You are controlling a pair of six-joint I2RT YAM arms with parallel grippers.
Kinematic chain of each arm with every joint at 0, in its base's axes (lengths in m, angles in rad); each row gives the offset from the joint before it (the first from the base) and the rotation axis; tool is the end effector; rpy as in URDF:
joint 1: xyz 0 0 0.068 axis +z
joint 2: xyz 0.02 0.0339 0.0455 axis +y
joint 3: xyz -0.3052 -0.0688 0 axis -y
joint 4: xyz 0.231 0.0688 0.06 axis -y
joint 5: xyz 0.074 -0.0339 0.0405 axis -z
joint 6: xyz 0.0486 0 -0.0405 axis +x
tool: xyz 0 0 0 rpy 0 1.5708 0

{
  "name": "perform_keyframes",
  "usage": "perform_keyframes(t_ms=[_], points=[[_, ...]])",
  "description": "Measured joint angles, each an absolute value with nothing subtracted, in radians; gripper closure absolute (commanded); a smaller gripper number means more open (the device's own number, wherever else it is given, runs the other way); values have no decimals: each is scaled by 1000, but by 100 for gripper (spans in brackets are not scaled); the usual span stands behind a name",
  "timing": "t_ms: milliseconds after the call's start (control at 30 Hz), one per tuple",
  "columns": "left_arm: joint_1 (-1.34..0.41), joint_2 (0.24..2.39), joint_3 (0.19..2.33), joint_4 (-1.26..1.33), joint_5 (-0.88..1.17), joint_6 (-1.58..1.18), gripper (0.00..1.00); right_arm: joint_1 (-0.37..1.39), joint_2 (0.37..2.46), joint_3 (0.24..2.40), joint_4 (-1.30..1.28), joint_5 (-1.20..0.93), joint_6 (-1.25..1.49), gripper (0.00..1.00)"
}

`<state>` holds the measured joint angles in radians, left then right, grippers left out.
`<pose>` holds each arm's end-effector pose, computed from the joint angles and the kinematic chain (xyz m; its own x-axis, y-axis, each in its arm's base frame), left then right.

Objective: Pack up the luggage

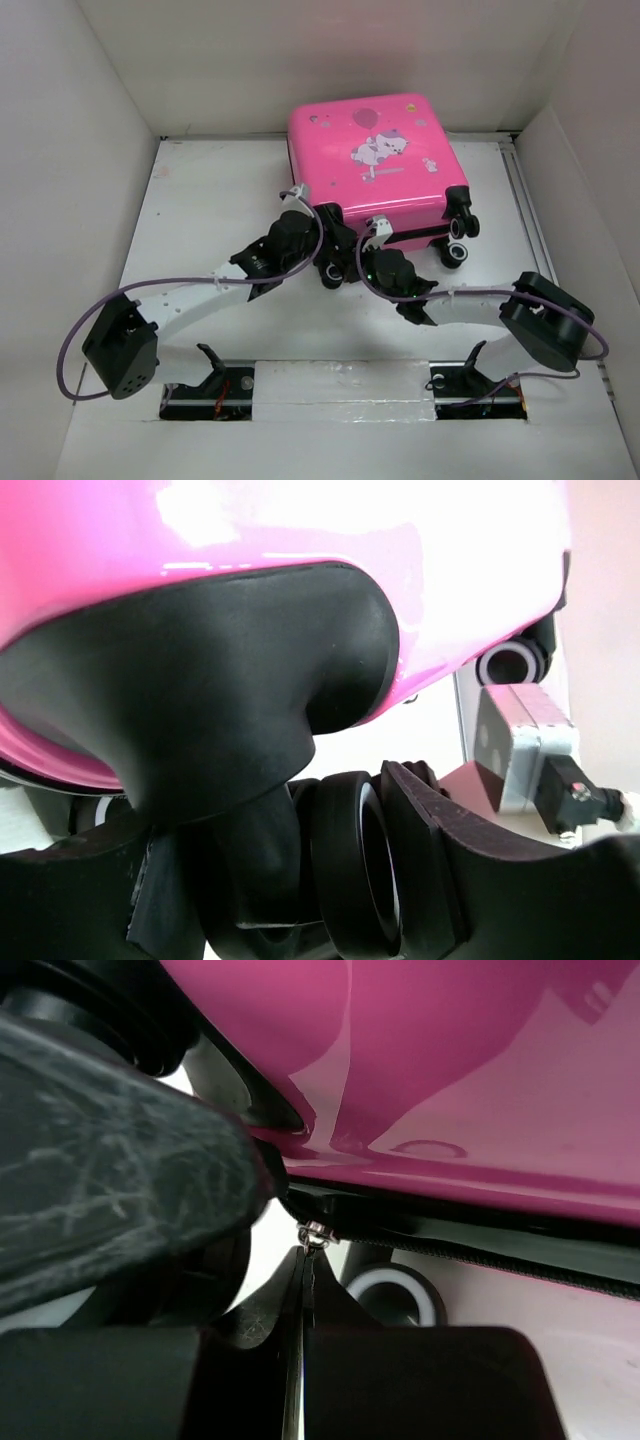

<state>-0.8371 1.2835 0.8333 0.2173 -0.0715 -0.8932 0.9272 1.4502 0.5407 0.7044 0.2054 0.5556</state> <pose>0.1946 -0.2107 0.3314 -0.6378 -0.4531 -0.6228 0.3148 0.5846 -0.7477 0.1829 0.2273 0.2463 -0.4537 0.2557 -0.8537 -0.4991 0.7207 0.4811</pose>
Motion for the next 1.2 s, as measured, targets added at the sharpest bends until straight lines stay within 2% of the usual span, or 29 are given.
perform_keyframes(t_ms=[233,367,633,833,900,933,967,1000,1033,1067,1167,1200], points=[[-854,1231,791,255,-108,-900,100,934,1403,540,656,187,593,100],[-878,1178,743,282,-107,-920,100,936,1370,509,669,101,599,100],[-866,1199,742,296,-230,-906,100,937,1596,583,898,147,635,100],[-854,1232,741,371,-365,-907,100,937,1818,665,1150,215,792,99],[-854,1237,736,388,-376,-908,100,937,1842,667,1185,227,827,88],[-855,1235,731,394,-379,-907,100,939,1845,661,1196,230,845,74],[-857,1234,730,393,-379,-904,96,940,1843,652,1201,229,864,67],[-863,1229,730,392,-378,-902,87,942,1839,636,1199,221,881,61],[-872,1221,730,389,-377,-902,69,947,1833,613,1198,202,895,54],[-883,1213,727,381,-369,-902,59,958,1822,583,1198,174,905,49],[-906,1168,704,338,-320,-895,32,1024,1761,509,1196,78,907,44],[-916,1142,696,323,-299,-891,28,1047,1728,499,1192,66,907,42]])
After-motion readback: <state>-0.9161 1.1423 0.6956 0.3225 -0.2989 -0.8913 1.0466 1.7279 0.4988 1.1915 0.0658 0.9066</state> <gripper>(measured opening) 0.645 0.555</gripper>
